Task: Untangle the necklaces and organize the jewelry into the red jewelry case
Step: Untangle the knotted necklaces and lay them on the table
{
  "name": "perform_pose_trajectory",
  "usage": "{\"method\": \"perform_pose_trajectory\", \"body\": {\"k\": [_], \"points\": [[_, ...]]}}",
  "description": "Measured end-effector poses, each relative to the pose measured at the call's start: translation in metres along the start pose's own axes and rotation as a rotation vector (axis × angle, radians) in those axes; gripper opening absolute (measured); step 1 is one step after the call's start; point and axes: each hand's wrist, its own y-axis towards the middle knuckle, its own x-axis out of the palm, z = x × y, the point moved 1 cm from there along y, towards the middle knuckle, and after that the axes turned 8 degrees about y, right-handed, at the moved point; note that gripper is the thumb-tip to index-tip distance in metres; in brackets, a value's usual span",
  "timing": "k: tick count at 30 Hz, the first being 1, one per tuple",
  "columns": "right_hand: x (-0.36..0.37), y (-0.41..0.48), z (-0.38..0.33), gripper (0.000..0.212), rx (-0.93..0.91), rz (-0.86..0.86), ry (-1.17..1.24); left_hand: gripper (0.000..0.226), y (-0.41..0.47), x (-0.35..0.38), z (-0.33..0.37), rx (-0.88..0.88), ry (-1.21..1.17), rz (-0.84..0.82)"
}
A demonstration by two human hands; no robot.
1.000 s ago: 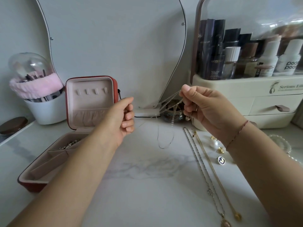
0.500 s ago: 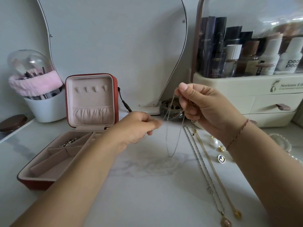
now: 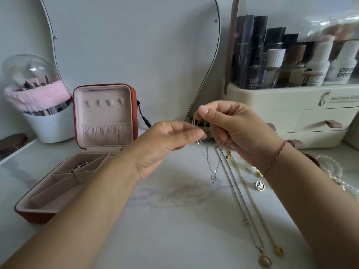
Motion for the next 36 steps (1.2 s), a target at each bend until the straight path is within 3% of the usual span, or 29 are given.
{"method": "perform_pose_trajectory", "body": {"k": [3, 8, 12, 15, 21, 25, 31, 36], "points": [[-0.005, 0.001, -0.001, 0.024, -0.017, 0.009, 0.041, 0.014, 0.004, -0.005, 0.001, -0.013, -0.214, 0.103], [-0.011, 0.002, -0.006, 0.024, -0.016, 0.051, 0.044, 0.025, 0.005, -0.014, 0.008, -0.028, -0.612, 0.116], [-0.011, 0.002, -0.006, 0.024, -0.022, 0.094, -0.002, 0.045, 0.007, -0.021, 0.01, -0.027, -0.756, 0.094], [-0.014, 0.002, -0.005, 0.023, -0.014, 0.113, 0.021, 0.051, 0.009, -0.03, 0.008, -0.047, -0.835, 0.178], [-0.016, 0.004, -0.002, 0.025, 0.006, 0.129, 0.027, 0.048, 0.013, -0.033, 0.0, -0.153, -0.804, 0.447], [-0.019, 0.003, -0.003, 0.024, 0.033, 0.127, 0.046, 0.038, 0.012, -0.03, -0.004, -0.291, -0.589, 0.507], [-0.022, 0.004, -0.002, 0.031, 0.035, 0.137, 0.064, 0.034, 0.01, -0.033, -0.006, -0.23, -0.258, 0.536], [-0.027, 0.004, -0.004, 0.027, 0.044, 0.204, -0.012, 0.039, 0.012, -0.036, -0.009, -0.237, -0.276, 0.685]]}}
